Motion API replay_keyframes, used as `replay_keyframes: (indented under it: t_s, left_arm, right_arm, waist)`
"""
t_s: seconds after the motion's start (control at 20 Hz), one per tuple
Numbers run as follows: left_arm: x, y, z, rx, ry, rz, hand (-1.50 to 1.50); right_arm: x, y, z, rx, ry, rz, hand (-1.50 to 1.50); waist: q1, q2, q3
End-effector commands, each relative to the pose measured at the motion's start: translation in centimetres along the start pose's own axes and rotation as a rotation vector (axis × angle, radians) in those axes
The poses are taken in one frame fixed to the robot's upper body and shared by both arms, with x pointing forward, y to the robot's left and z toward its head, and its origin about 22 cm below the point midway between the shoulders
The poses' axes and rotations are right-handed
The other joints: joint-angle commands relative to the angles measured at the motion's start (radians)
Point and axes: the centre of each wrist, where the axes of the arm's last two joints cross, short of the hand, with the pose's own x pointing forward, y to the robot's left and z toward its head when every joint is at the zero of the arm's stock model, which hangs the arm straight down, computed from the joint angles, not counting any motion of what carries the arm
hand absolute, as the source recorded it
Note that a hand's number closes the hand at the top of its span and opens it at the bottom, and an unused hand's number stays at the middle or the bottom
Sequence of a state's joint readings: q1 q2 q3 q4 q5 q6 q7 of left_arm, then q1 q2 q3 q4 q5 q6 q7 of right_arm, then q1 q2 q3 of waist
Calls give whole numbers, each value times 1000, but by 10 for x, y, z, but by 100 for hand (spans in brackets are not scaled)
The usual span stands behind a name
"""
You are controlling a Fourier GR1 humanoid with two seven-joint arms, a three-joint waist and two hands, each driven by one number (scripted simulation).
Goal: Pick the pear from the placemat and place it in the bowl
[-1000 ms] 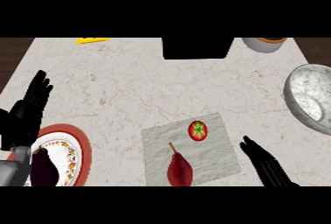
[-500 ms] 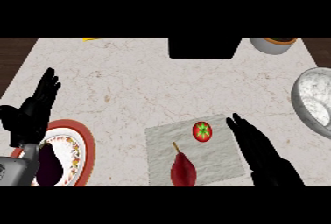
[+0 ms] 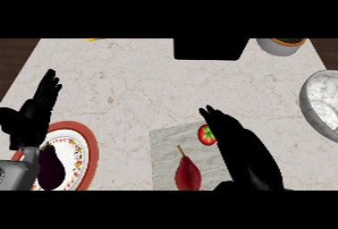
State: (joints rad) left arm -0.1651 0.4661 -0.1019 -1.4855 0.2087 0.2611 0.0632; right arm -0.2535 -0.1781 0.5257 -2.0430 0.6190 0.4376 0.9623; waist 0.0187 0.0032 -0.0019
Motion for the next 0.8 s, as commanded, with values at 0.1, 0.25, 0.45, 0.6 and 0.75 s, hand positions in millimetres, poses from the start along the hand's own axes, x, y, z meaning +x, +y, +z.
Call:
replay_keyframes:
  t_s: [0.1, 0.25, 0.45, 0.6, 0.75]
  left_arm:
    - [3, 0, 2, 5, 0, 0, 0]
    - [5, 2, 5, 6, -17, 5, 0]
    - [-9, 2, 7, -6, 8, 3, 0]
    - [1, 5, -1, 25, 13, 11, 0]
    - [-1, 24, 4, 6, 10, 9, 0]
  right_arm:
    - [29, 14, -25, 212, 71, 105, -150]
    - [5, 19, -42, 307, 136, 137, -150]
    - [27, 28, -54, 362, 170, 181, -150]
    - [17, 48, -42, 375, 164, 217, -150]
    - [12, 43, -48, 278, 143, 259, -150]
  waist:
    - [-5, -4, 1]
    - [-6, -4, 1]
    - [-7, -4, 0]
    - [-19, -5, 1]
    - [-16, -4, 1]
